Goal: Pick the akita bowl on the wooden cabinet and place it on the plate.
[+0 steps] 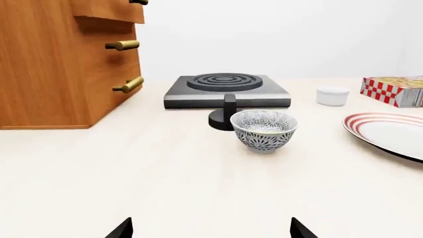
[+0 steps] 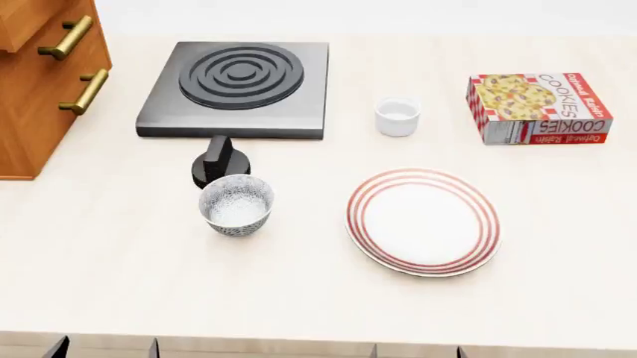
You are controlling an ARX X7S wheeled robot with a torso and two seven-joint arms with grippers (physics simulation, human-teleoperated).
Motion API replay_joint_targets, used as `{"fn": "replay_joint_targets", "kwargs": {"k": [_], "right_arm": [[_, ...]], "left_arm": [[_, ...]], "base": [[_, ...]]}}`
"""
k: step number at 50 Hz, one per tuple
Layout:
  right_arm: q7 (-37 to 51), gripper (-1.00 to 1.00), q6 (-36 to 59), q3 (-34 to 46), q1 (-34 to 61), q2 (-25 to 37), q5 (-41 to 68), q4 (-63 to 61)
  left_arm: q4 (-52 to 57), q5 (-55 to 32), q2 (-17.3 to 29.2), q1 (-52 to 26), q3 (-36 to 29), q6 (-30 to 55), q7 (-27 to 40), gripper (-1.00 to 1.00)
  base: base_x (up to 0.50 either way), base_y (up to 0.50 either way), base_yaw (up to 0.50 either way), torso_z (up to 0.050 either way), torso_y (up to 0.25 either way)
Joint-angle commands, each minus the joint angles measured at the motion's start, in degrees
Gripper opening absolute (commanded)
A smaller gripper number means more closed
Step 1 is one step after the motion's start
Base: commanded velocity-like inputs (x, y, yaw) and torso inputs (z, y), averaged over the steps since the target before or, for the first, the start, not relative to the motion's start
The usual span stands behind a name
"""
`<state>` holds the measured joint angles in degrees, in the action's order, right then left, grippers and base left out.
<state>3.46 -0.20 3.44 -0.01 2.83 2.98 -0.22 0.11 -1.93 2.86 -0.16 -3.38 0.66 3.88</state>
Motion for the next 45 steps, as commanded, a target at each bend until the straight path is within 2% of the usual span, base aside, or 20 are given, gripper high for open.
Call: {"fn": "replay_joint_targets", "kwargs": {"k": [1,10,13,45], "right_arm": [[1.34,1.0,0.2,1.38,0.09,1.12,1.05,-0.26],[2.06,1.0,0.2,2.18,0.16,1.77,1.57,-0.37],[2.28,1.0,0.14,2.38,0.21,1.96,1.78,-0.29],[4.54,1.0,-0.09,4.21,0.52,3.65,4.22,-0.24]], "left_arm": [[0.22,-1.45,1.07,-0.02,-1.13,0.21,1.19,1.0],[0.25,-2.16,1.65,0.02,-1.78,-0.11,1.66,1.0],[0.79,-3.55,2.11,0.91,-1.93,-2.93,0.45,1.0],[0.47,-5.65,3.82,0.46,-4.07,-2.78,2.61,1.0]], "base": [[0.0,0.0,0.0,0.0,0.0],[0.0,0.0,0.0,0.0,0.0],[0.0,0.0,0.0,0.015,0.0],[0.0,0.0,0.0,0.05,0.01]]}}
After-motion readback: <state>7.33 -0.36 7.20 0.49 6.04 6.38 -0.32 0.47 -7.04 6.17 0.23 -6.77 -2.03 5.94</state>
